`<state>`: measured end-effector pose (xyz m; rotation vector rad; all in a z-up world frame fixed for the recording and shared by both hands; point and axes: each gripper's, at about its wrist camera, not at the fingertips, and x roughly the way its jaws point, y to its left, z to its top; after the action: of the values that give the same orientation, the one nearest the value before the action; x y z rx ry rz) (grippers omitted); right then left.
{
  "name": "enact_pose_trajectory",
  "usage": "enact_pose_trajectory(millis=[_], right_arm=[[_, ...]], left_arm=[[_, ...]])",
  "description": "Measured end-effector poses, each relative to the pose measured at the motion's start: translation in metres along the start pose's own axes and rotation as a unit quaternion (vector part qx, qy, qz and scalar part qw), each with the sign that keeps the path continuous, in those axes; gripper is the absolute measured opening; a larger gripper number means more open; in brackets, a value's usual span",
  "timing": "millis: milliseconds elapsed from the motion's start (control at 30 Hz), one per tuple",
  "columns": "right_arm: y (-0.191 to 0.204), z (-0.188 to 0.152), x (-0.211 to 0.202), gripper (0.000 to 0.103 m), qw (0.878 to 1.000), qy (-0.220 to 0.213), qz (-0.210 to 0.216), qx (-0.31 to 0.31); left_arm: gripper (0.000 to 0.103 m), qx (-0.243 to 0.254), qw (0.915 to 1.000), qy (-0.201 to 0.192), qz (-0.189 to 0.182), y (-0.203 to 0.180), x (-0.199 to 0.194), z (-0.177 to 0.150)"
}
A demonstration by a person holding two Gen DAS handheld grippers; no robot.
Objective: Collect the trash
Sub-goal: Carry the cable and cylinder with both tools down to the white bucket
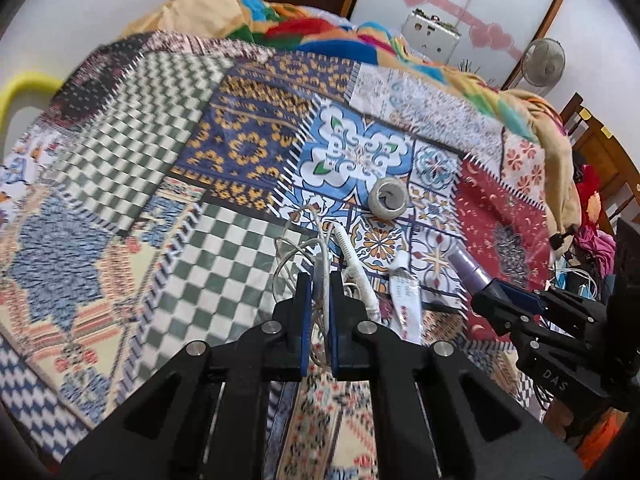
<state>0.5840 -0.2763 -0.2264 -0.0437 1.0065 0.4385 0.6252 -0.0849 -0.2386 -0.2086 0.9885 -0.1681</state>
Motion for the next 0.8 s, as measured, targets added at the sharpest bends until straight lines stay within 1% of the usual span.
enact_pose_trajectory(millis=[167, 300, 533, 600, 800], right_arm=[[0.012, -0.005, -0.026, 0.024, 1.000, -0.011, 0.000, -0.001], [0.023, -0.007, -0.049, 0.024, 1.000, -0.020, 0.000, -0.006], [0.047, -0.011, -0.088, 0.024, 0.999, -0.041, 0.000, -0.020], [0.055, -0.012, -0.098, 0.024, 0.999, -0.047, -0.001, -0.026], [0.074, -0.019, -0.119, 0.024, 0.997, -0.061, 0.002, -0.037]], left_arm=[[0.006, 0.007, 0.9998, -0.017, 0.012, -0.005, -0.039, -0.002], [0.006, 0.017, 0.9989, -0.031, 0.030, -0.007, -0.072, -0.010], [0.006, 0.005, 0.9983, -0.043, 0.039, 0.002, -0.121, -0.027], [0.006, 0.006, 0.9977, -0.049, 0.048, 0.005, -0.134, -0.033], [0.006, -0.003, 0.9960, -0.066, 0.059, 0.016, -0.169, -0.048]])
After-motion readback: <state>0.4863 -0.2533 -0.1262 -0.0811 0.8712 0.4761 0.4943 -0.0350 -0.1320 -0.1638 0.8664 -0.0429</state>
